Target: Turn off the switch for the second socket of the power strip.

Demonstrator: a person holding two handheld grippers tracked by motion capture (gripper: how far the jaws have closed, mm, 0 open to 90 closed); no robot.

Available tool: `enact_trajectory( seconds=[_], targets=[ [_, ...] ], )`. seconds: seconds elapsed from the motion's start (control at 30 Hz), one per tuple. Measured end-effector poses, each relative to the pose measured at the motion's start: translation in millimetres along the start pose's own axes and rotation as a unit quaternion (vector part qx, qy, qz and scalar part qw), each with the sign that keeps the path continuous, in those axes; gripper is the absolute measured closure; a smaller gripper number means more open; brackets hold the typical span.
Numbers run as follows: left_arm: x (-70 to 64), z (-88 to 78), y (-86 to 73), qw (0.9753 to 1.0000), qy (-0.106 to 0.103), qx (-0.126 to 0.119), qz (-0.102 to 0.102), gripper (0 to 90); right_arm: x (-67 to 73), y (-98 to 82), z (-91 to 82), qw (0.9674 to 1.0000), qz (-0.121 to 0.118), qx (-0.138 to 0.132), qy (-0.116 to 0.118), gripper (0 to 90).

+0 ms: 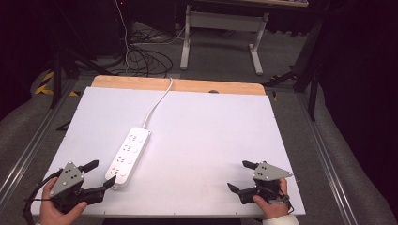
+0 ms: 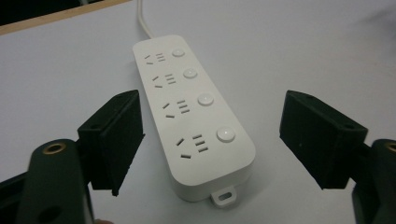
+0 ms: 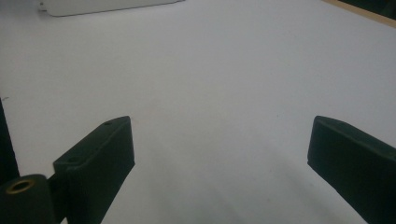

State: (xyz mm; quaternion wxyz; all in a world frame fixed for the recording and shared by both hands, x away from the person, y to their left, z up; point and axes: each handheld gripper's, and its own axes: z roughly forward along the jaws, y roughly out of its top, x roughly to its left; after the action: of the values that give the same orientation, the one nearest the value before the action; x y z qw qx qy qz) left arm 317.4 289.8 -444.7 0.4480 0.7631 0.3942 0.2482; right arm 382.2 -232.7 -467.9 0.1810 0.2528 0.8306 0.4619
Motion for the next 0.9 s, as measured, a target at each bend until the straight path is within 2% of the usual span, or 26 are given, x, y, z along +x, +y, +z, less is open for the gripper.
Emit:
enact_trajectory(
  seconds=[0.23, 0.6, 0.9],
  targets=[
    [1.0, 3.0, 11.6, 0.9999, 0.004, 0.008, 0.007, 25.3, -0.1, 0.2, 0.8, 1.0, -0.002, 0.003, 0.001, 7.8],
    [4.2, 13.2, 33.0, 0.9999, 0.004, 0.005, 0.013, 25.4, -0.5, -0.1, 1.4, 1.0, -0.001, 0.003, 0.004, 8.8],
    [4.1, 23.4, 46.9, 0.9998, -0.005, 0.0, 0.019, 25.6, -0.5, -0.4, 1.1, 1.0, -0.001, 0.003, 0.006, 10.9]
  ],
)
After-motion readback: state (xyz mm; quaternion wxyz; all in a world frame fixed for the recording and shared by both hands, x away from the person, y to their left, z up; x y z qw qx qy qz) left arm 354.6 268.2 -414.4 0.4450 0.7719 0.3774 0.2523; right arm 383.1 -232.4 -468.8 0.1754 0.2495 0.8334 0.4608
